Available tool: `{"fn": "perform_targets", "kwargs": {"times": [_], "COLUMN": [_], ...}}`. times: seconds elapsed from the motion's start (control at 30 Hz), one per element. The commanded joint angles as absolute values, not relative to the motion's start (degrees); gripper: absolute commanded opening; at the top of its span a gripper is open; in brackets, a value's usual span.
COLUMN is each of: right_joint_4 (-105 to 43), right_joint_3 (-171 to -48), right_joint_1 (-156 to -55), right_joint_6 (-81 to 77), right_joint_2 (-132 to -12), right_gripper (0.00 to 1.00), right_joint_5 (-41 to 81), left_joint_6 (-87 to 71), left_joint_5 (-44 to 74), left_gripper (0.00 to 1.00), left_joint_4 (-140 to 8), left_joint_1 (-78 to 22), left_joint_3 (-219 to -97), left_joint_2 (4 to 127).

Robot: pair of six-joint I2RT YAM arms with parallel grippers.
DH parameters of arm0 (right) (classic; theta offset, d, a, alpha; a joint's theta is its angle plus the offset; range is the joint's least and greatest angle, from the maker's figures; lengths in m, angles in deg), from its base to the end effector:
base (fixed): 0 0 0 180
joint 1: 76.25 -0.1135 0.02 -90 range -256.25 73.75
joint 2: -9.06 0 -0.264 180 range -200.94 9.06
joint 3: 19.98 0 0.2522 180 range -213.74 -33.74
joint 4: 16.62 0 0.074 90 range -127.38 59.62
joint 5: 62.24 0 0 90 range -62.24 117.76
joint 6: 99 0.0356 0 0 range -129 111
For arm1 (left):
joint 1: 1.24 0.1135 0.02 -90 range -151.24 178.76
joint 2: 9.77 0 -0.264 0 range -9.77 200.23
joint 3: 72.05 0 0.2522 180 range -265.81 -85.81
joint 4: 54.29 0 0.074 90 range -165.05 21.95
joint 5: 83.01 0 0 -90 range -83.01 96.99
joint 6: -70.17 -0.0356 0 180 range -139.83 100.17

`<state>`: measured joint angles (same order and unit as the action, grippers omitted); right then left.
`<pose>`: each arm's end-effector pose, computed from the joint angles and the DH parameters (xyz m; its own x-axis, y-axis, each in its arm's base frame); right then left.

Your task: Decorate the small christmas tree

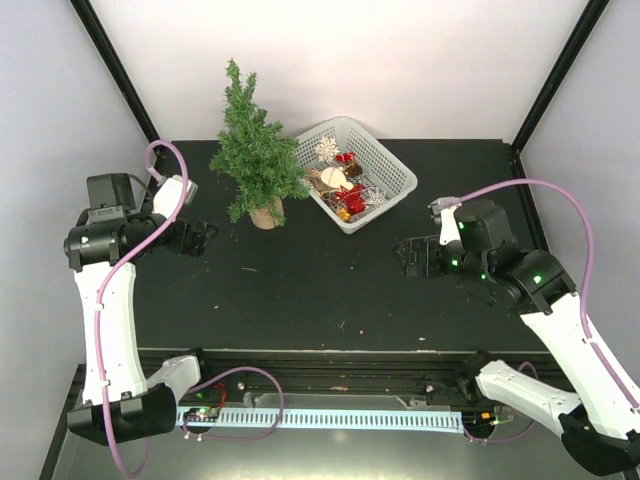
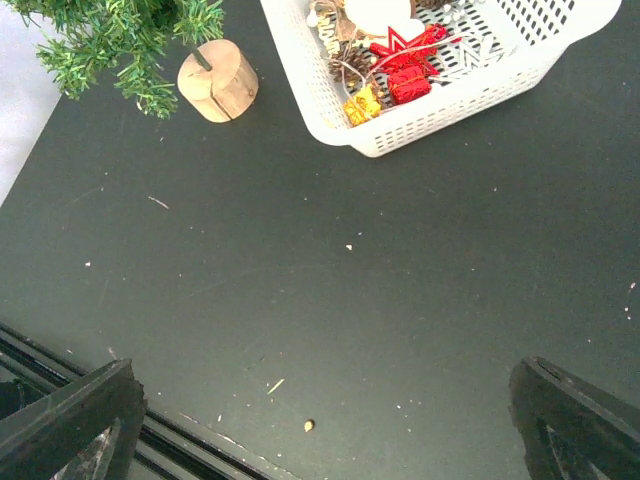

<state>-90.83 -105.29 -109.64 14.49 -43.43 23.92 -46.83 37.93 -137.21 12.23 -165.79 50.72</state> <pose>0.1267 0.0864 0.3872 -0.7419 -0.0127 -0.6704 -0.3220 0.8837 0.3396 0.1682 0.0215 0.4018 -0.6044 0.2556 -0.7546 0.4469 0.8929 -0.0554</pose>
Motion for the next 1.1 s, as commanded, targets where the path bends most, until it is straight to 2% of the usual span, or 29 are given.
{"fn": "perform_targets", "kwargs": {"times": [0.0,0.2,0.5,0.7,0.9,1.07], "right_joint_4": [-91.0,-90.3,-91.9,-93.5,-93.0,-94.0], "right_joint_3": [-104.9,-107.6,-129.3,-142.4,-149.3,-156.3], "right_joint_1": [-110.0,-110.0,-109.8,-107.9,-103.9,-99.7], "right_joint_6": [14.7,15.2,14.6,16.4,18.4,19.5], "right_joint_2": [-42.9,-51.4,-75.0,-90.1,-103.1,-111.9], "right_gripper": [1.0,1.0,0.98,0.88,0.65,0.59], "right_joint_5": [23.6,24.4,27.7,25.5,24.2,22.3], "left_joint_6": [-47.0,-47.3,-47.0,-46.9,-48.2,-50.0], "left_joint_5": [36.6,34.9,35.0,35.5,35.4,34.7], "left_gripper": [0.99,0.99,0.99,0.99,0.99,0.99], "left_joint_4": [-137.6,-136.9,-137.1,-137.1,-137.7,-139.3], "left_joint_1": [11.9,11.9,11.7,11.5,11.4,10.9], "left_joint_3": [-165.4,-164.1,-163.5,-162.6,-160.3,-160.1], "left_joint_2": [50.9,50.6,51.0,49.2,47.7,48.0]}}
